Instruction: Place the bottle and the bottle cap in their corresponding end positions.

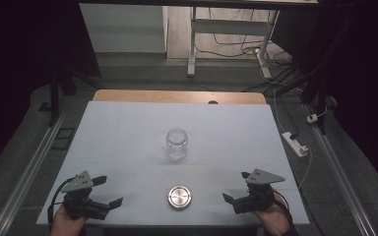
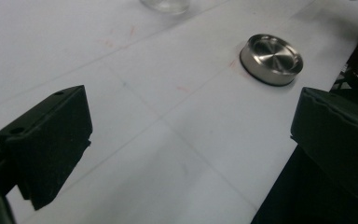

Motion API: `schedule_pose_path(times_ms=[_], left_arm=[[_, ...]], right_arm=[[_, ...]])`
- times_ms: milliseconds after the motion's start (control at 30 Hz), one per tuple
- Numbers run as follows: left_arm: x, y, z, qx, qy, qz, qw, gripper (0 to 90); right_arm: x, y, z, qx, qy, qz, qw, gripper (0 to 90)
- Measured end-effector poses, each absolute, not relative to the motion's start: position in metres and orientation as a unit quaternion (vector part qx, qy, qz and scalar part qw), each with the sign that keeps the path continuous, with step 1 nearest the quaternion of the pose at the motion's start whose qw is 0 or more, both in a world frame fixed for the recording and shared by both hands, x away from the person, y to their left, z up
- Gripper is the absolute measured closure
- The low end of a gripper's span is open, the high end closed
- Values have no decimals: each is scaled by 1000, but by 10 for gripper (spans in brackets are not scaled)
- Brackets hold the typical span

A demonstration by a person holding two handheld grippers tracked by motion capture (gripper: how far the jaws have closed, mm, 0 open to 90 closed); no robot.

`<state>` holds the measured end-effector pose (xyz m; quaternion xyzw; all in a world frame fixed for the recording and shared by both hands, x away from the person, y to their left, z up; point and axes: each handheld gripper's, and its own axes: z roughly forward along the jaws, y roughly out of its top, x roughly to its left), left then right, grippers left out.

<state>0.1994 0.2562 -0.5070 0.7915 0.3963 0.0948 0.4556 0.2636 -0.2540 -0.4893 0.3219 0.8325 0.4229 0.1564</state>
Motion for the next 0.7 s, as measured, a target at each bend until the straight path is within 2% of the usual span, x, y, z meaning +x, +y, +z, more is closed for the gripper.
schedule_pose_path(times_ms=[700], left_arm=[[173,286,-520,769,470,117,418,2]], right_arm=[[240,-300,-493,392,811,394,184,0]])
